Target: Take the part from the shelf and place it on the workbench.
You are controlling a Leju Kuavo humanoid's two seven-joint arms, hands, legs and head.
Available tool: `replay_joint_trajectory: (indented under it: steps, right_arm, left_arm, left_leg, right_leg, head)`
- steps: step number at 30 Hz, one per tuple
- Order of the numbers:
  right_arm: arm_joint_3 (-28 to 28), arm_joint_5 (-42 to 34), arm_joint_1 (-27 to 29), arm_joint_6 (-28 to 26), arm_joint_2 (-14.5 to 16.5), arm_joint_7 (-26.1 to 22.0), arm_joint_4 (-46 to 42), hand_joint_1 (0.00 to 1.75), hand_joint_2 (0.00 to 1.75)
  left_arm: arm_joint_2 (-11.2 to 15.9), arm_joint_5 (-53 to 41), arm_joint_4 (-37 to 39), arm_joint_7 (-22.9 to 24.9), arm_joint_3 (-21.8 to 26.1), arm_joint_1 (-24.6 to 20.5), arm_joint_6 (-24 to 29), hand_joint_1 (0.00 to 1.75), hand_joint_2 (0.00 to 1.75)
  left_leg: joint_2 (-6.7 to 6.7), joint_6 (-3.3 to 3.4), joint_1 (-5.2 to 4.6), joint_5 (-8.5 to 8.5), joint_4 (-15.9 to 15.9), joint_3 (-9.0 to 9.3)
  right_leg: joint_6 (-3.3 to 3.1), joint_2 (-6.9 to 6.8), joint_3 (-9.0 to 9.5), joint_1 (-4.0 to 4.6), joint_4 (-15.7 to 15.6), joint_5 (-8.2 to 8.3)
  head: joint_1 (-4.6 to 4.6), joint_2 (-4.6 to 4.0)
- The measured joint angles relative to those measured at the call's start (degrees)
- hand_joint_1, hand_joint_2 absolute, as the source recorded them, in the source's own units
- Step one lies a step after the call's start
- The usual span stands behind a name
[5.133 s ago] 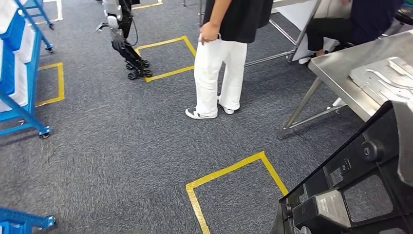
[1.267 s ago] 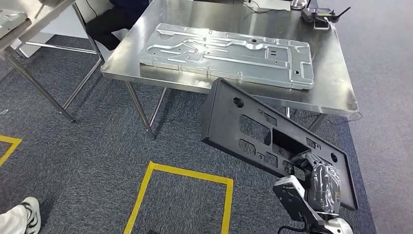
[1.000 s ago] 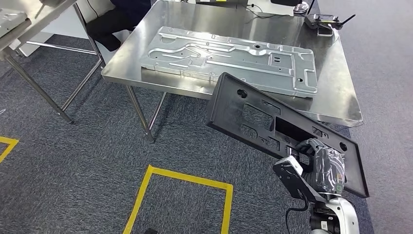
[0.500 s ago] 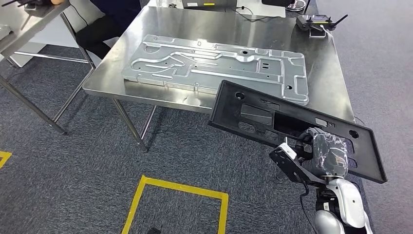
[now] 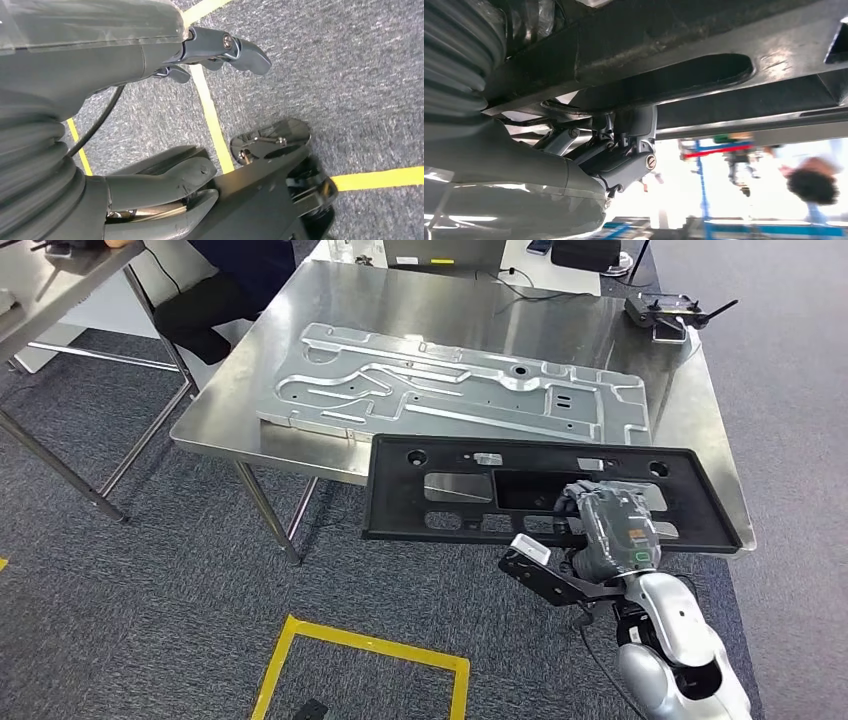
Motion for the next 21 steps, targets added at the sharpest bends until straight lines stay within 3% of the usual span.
replay_joint_trajectory:
  steps: [2,4,6,8,10,13,14,15,18,20,21]
  right_arm:
    - [1.49,0.01,-1.67,0.47,0.20,-0.42,0.50,1.75,1.75]
    - [2.92,0.02,-3.50,0.75,0.67,-0.61,1.20,1.75,1.75]
    - [4.17,-0.04,-4.75,1.09,1.32,-0.64,1.83,1.75,1.75]
    - [5.14,-0.39,-5.51,1.40,1.81,-0.63,2.24,1.75,1.75]
    - [6.00,-0.79,-6.23,1.50,2.18,-0.59,2.58,1.75,1.75]
    - [6.98,-1.02,-6.45,1.35,2.50,-0.51,3.16,1.75,1.75]
    - [7.18,-1.07,-6.33,1.30,2.51,-0.45,3.40,1.75,1.75]
    - [7.31,-1.11,-6.24,1.26,2.51,-0.38,3.64,1.75,1.75]
    - [7.48,-1.26,-6.15,0.96,2.51,-0.21,4.15,1.75,1.75]
    - [7.37,-1.58,-5.94,0.33,2.51,-0.01,4.32,1.75,1.75]
    - [7.13,-1.78,-5.59,-0.08,2.51,0.12,4.34,1.75,1.75]
  left_arm:
    - [-0.01,-0.42,0.01,0.02,-0.32,0.09,-0.27,0.00,1.75]
    - [-0.08,-0.68,0.02,0.01,-0.69,0.00,-0.48,0.00,1.75]
    - [-0.15,-0.79,0.02,-0.02,-0.93,-0.15,-0.58,0.00,1.75]
    - [-0.17,-0.84,0.02,-0.04,-0.99,-0.19,-0.54,0.00,1.75]
    - [-0.17,-0.85,0.02,-0.05,-1.00,-0.33,-0.41,0.00,1.75]
    - [-0.16,-0.71,0.02,-0.05,-1.00,-0.31,-0.23,0.00,1.75]
    - [-0.15,-0.63,0.02,-0.05,-0.99,-0.21,-0.18,0.00,1.75]
    - [-0.13,-0.57,0.02,-0.05,-0.98,-0.13,-0.15,0.00,1.75]
    - [-0.03,-0.51,0.03,-0.04,-0.96,0.05,-0.09,0.00,1.75]
    - [0.01,-0.39,0.04,-0.05,-0.96,0.20,-0.02,0.00,1.75]
    - [0.01,-0.29,0.04,-0.07,-0.94,0.26,0.06,0.00,1.75]
  left_leg:
    - [-0.14,-0.43,0.16,-1.07,0.01,1.25]
    - [-0.16,-1.19,0.22,-2.00,-0.04,1.99]
    - [-0.10,-2.10,0.17,-2.31,0.12,2.63]
    - [0.00,-2.80,0.20,-2.72,0.80,3.06]
    - [0.06,-3.12,0.32,-3.98,4.73,1.12]
    - [0.10,-3.34,0.39,-7.67,14.75,-5.81]
    - [0.11,-3.37,0.41,-8.11,15.90,-7.35]
    - [0.13,-3.41,0.44,-7.26,15.07,-7.97]
    - [0.19,-3.49,0.60,0.27,5.48,-6.15]
    - [0.23,-3.00,0.55,2.41,2.20,-5.32]
    - [0.22,-2.53,0.47,2.07,2.10,-5.23]
  right_leg:
    - [0.00,-0.11,1.02,-0.18,-6.39,5.64]
    - [-0.51,-0.28,1.87,0.20,-11.39,8.38]
    - [-1.49,-0.30,2.16,0.66,-12.53,8.02]
    - [-2.46,-0.17,3.23,0.47,-13.04,8.34]
    - [-3.18,-0.15,4.38,0.23,-13.44,8.08]
    - [-3.59,-0.15,5.46,0.29,-13.54,7.03]
    - [-3.53,-0.13,5.97,0.27,-13.52,6.56]
    - [-3.41,-0.10,6.58,0.22,-13.49,6.06]
    - [-2.64,0.02,8.40,0.10,-13.21,4.39]
    - [-1.80,0.17,8.94,0.33,-13.00,3.53]
    - [-1.38,0.25,9.20,0.44,-12.87,3.33]
  head:
    - [0.01,-0.01]
    - [-0.02,-0.01]
    - [-0.05,-0.01]
    - [-0.05,-0.01]
    - [-0.12,-0.01]
    - [-0.19,-0.01]
    - [-0.20,0.00]
    - [-0.20,0.00]
    - [-0.19,-0.01]
    - [-0.15,0.00]
    - [-0.15,0.00]
